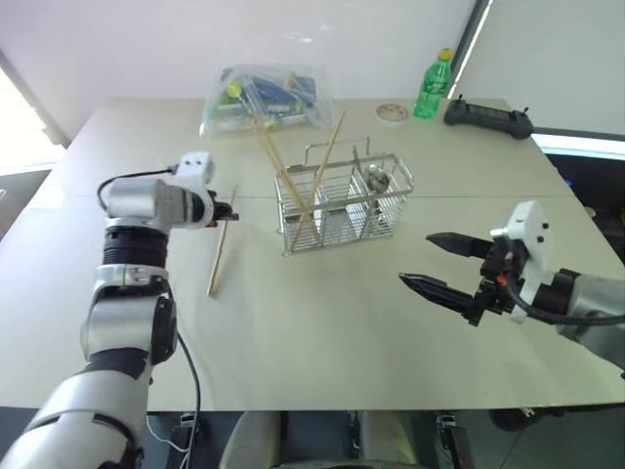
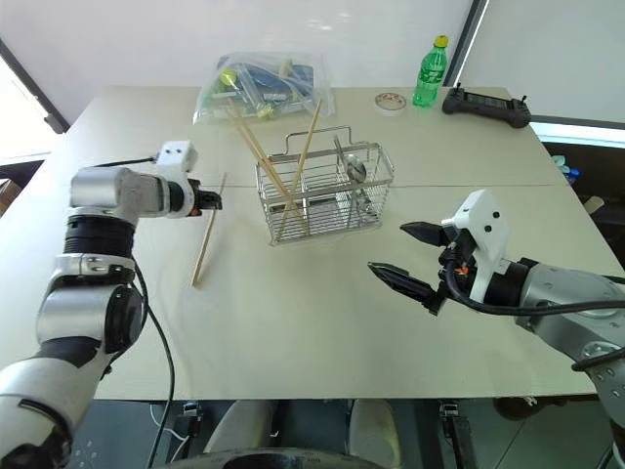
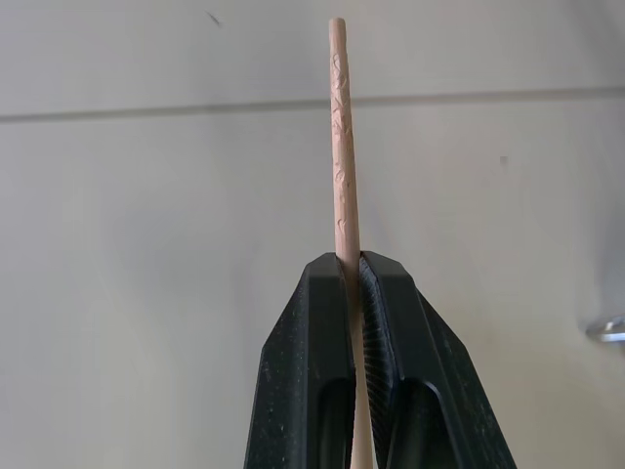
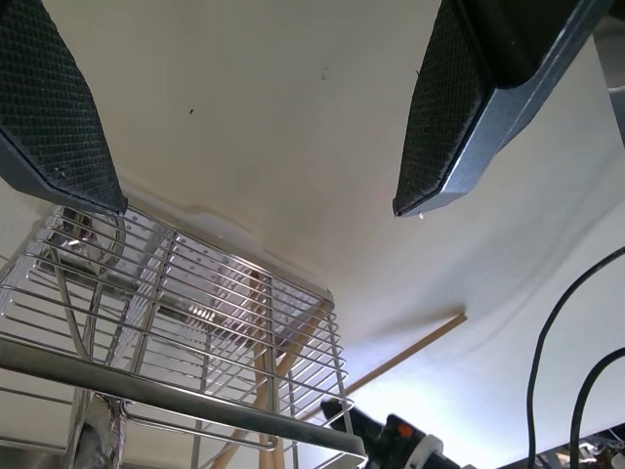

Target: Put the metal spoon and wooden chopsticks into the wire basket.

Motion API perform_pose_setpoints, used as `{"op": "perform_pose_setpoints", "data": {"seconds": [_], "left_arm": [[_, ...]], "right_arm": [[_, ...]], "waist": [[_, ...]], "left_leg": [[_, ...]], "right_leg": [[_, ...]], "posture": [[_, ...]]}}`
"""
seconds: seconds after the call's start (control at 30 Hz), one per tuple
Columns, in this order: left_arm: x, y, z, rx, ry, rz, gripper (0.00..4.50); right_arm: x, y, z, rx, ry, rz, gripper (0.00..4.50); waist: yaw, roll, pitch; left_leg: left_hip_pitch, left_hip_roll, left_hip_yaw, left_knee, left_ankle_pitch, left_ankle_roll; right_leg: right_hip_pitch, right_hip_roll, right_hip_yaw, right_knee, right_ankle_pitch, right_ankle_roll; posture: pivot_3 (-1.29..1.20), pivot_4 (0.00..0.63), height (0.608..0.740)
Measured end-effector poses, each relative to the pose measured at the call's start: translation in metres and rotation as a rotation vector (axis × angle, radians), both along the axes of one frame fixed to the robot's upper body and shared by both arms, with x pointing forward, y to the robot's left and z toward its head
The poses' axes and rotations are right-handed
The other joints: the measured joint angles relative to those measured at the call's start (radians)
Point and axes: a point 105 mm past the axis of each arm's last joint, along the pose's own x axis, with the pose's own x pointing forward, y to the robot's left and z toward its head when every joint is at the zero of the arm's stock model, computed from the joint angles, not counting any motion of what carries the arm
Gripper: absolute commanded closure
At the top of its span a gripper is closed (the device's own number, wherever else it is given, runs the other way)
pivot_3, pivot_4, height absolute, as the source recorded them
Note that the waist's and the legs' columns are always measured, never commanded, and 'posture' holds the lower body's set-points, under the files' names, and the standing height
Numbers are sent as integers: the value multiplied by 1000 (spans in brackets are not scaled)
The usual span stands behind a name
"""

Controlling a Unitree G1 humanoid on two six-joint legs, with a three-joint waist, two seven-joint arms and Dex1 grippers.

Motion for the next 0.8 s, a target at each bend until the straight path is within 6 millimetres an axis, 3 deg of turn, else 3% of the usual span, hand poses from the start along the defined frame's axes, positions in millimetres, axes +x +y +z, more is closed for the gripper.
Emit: {"op": "perform_pose_setpoints", "data": {"seconds": [0.13,0.37,0.5,0.57,0.63,0.7,0.8], "left_arm": [[0,14,40,-164,-210,26,4479],[-25,33,145,-420,-669,-14,4479],[-50,20,220,-467,-935,-114,4479],[-69,6,262,-455,-1075,-192,4479],[-86,-17,290,-446,-1173,-280,4479],[-88,-42,293,-464,-1184,-356,4479],[-75,-90,266,-419,-1096,-484,4479]], "right_arm": [[1,1,1,2,-2,12,0],[4,2,1,8,4,21,0],[7,2,3,10,2,24,0],[7,2,3,10,0,24,0],[8,2,4,10,-3,23,0],[8,2,5,9,-6,20,0],[10,1,5,8,-13,-1,0]], "waist": [[0,0,0],[2,-1,0],[3,-3,2],[1,-4,2],[2,-2,1],[5,-1,0],[4,-1,0]], "left_leg": [[0,0,0,0,0,0],[0,0,0,1,0,-1],[0,0,0,2,0,-1],[0,-1,0,1,0,-1],[1,-1,1,1,0,-1],[1,-1,0,1,0,-1],[2,-1,1,2,0,-1]], "right_leg": [[0,0,0,0,0,0],[1,0,0,0,0,0],[1,0,0,0,0,0],[2,0,0,-1,0,0],[2,0,0,-2,0,0],[4,0,0,-1,0,0],[5,1,0,-1,0,0]], "posture": [[0,150,690],[0,150,690],[0,150,690],[0,150,690],[0,150,690],[0,150,690],[0,150,690]]}}
